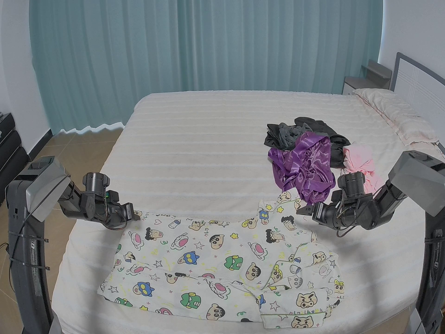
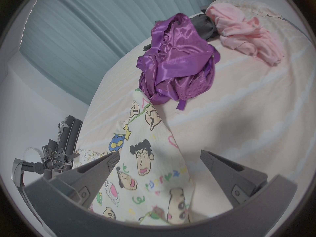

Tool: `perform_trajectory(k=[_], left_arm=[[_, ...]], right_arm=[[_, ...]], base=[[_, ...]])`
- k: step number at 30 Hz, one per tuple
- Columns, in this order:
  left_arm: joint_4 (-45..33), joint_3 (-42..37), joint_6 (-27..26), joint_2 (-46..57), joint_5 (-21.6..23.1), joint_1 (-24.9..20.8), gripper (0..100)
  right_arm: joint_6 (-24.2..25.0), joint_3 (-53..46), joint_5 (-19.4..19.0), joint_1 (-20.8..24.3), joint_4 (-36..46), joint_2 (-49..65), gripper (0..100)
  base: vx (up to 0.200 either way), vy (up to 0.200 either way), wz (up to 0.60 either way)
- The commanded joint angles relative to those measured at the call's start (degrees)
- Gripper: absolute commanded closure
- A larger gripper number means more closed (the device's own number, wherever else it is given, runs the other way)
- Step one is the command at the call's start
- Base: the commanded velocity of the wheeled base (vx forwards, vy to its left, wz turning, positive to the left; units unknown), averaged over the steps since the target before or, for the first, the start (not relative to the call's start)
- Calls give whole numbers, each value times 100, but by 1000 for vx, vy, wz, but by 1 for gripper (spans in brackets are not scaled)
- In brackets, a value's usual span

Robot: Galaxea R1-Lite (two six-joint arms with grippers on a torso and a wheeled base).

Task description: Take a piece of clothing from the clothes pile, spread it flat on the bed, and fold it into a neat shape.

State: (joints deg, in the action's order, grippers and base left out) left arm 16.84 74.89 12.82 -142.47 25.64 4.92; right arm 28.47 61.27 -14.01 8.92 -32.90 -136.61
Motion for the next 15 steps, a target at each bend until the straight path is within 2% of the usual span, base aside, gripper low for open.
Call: perform_trajectory(k=[1, 6, 10, 14, 15], left_arm=[[4, -53, 1, 44, -15, -88, 100], [4, -88, 10, 53, -226, -185, 100], [4, -159, 18, 106, -235, -220, 100], [4, -211, 18, 158, -243, -255, 100], [4, -229, 18, 176, -243, -273, 100]], right_arm=[[-78, 588, -49, 48, -120, -762, 0], [-210, 1010, -129, 39, -348, -1052, 0], [-210, 1150, -366, 118, -410, -1140, 0], [-210, 1309, -392, 224, -428, -1245, 0], [-210, 1353, -410, 259, -445, -1281, 100]], base=[[0, 0, 0], [0, 0, 0], [0, 0, 0], [0, 0, 0], [0, 0, 0]])
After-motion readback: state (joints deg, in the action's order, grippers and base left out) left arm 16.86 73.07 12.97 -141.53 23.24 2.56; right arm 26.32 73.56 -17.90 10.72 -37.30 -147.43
